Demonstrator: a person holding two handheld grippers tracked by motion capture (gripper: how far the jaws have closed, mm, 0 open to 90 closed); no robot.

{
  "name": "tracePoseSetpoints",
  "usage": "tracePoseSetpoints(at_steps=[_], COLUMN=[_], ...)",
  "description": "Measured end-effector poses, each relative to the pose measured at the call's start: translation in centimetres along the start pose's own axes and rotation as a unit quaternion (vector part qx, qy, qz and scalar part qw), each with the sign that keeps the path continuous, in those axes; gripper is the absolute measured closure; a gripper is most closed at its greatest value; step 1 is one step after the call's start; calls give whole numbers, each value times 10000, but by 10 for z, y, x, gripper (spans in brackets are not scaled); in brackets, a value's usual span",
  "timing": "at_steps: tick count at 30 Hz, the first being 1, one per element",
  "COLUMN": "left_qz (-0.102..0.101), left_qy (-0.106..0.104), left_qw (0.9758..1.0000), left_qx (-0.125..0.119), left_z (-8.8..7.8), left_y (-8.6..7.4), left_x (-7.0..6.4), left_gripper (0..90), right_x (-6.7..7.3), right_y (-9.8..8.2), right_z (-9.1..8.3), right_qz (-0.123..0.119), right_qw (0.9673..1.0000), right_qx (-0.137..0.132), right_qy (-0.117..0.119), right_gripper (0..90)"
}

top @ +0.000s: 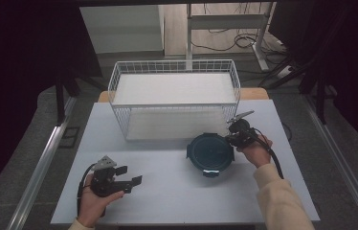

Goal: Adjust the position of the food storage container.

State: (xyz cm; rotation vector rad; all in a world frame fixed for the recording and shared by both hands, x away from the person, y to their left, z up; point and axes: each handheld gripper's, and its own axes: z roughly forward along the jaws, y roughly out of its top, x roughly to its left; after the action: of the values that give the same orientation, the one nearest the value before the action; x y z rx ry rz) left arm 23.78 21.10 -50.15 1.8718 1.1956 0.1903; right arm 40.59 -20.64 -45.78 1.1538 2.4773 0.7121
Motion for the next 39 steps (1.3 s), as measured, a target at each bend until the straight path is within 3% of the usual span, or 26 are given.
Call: tracePoseSetpoints(at_steps=[39], left_qz=[-25], left_qy=[2], left_qw=[10000], left_qx=[-30], left_z=[-1], left_y=[1], left_x=[-1], left_gripper=[228], right_x=[57], right_y=[6], right_z=[2], right_qz=[-323], right_qw=[9981], right_qx=[20], right_qy=[520], right_gripper=[900])
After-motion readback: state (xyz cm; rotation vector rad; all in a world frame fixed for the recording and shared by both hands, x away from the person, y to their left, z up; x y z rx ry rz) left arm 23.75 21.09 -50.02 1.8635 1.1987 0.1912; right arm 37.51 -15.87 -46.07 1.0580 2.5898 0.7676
